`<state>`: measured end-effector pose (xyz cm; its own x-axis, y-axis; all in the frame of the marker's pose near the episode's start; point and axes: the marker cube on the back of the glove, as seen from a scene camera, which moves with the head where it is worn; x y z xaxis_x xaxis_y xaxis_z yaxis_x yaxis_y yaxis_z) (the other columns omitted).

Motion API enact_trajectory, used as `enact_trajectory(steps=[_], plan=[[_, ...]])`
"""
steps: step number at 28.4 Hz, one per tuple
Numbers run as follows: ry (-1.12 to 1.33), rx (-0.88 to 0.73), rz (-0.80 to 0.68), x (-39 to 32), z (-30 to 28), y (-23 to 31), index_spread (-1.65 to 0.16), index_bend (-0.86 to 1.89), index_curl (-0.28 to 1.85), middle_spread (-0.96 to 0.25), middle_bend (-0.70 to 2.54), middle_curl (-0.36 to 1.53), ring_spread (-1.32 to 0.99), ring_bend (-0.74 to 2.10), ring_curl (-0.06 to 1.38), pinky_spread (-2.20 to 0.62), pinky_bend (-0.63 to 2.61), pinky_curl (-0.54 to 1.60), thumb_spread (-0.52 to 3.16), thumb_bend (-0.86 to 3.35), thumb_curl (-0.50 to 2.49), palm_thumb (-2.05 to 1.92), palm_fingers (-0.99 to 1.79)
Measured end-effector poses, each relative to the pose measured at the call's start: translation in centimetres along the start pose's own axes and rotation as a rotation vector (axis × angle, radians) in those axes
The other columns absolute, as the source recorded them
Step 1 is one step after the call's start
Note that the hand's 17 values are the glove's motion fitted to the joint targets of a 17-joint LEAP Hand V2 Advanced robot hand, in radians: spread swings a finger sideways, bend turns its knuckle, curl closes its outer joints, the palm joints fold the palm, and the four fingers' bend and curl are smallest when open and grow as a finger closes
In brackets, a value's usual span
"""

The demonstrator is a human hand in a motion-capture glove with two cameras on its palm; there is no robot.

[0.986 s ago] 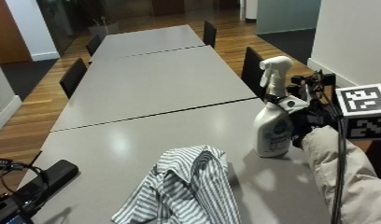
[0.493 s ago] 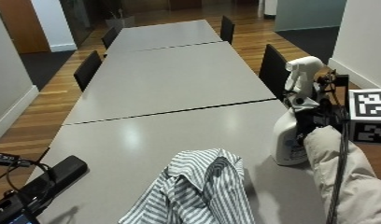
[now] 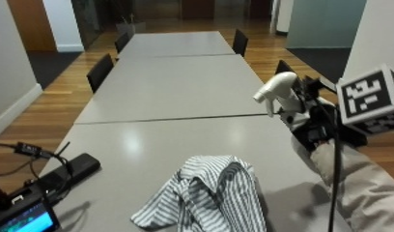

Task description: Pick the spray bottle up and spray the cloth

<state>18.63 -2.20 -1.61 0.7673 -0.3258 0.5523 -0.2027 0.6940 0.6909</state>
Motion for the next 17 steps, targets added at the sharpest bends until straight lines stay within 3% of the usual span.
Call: enact_trajectory(steps=[7,17], plan=[[0.470,-0.016,-0.341,-8.2,-0.8,-3.5,-0.24,0.26,0.54,-0.13,0.65,0.51,-0.19,0.57,0.47,-0.23,0.24,0.40,0.40,0.03,0.61,1.06,1.24],[0.843,0.043,-0.557,-13.7,0.3,-5.0,-0.25,0.26,0.57,-0.14,0.64,0.52,-0.21,0.57,0.48,-0.27,0.28,0.43,0.35,-0.04,0.65,1.04,1.30]])
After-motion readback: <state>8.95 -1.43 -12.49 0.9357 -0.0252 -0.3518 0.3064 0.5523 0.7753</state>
